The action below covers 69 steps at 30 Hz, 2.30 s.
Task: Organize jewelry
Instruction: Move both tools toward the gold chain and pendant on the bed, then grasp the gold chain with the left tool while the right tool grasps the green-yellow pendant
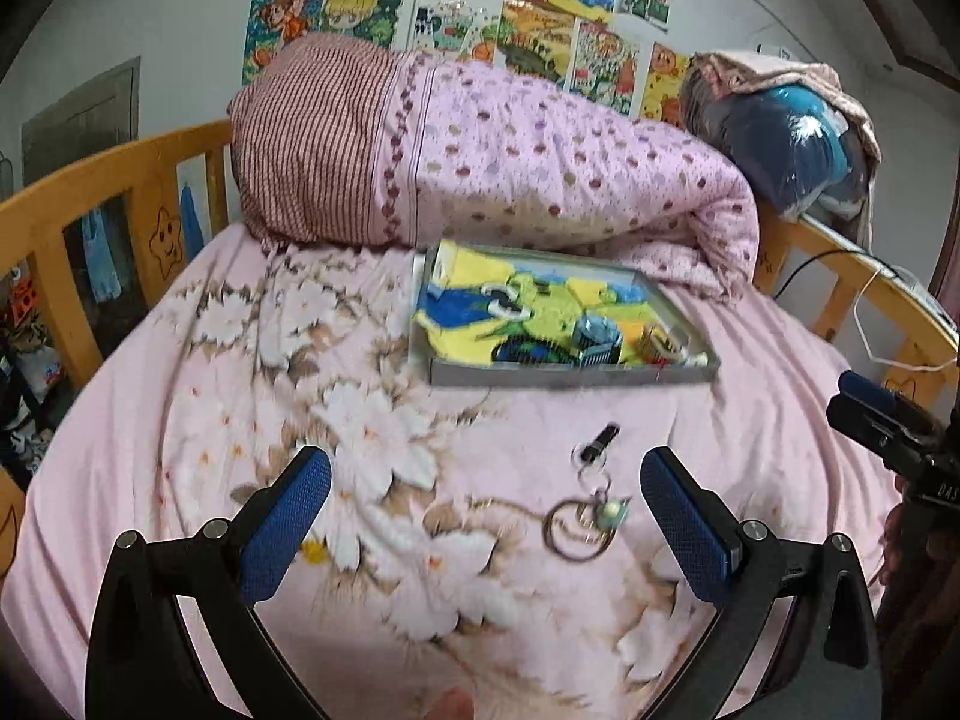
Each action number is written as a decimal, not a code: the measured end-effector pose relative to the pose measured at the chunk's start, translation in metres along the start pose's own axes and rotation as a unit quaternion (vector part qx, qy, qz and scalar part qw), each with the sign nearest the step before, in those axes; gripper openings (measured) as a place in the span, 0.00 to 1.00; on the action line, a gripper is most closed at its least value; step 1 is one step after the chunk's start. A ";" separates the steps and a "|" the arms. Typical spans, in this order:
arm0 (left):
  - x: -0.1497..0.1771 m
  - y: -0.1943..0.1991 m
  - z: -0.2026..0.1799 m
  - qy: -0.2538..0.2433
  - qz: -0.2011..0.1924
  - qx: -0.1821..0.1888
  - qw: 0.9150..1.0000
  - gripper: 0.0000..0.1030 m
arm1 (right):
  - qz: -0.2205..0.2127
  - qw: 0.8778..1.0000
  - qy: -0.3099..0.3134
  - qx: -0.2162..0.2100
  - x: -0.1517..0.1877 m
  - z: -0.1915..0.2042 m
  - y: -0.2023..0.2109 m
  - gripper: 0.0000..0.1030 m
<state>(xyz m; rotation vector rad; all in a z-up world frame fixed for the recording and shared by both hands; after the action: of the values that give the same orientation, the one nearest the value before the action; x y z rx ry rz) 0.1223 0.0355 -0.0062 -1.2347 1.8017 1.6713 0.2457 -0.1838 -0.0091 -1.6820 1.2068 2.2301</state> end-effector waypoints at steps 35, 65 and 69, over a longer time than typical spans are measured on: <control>0.049 -0.066 0.001 -0.004 0.120 0.016 0.993 0.97 | 0.111 0.993 -0.026 -0.018 0.041 -0.014 -0.056 1.00; 0.043 -0.140 0.022 -0.065 0.191 0.059 0.978 0.29 | 0.151 0.980 0.039 -0.120 0.060 0.042 -0.139 0.47; 0.046 -0.141 0.023 -0.067 0.190 0.056 0.978 0.29 | 0.156 0.980 0.047 -0.118 0.061 0.044 -0.140 0.47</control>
<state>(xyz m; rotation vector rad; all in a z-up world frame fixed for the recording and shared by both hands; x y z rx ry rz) 0.2039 0.0556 -0.1304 -0.7433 2.1102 1.7664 0.2597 -0.0830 -0.1312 -1.8080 1.3558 2.5959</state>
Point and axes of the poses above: each gripper's, at about its wrist camera, not at the fingertips, and y roughly against the way its jaws point, z to its left, x to its underside, the point moved 4 cm from there along -y, roughly the way its jaws point, and after that the axes turned 6 degrees about y, right-handed, at the moved point
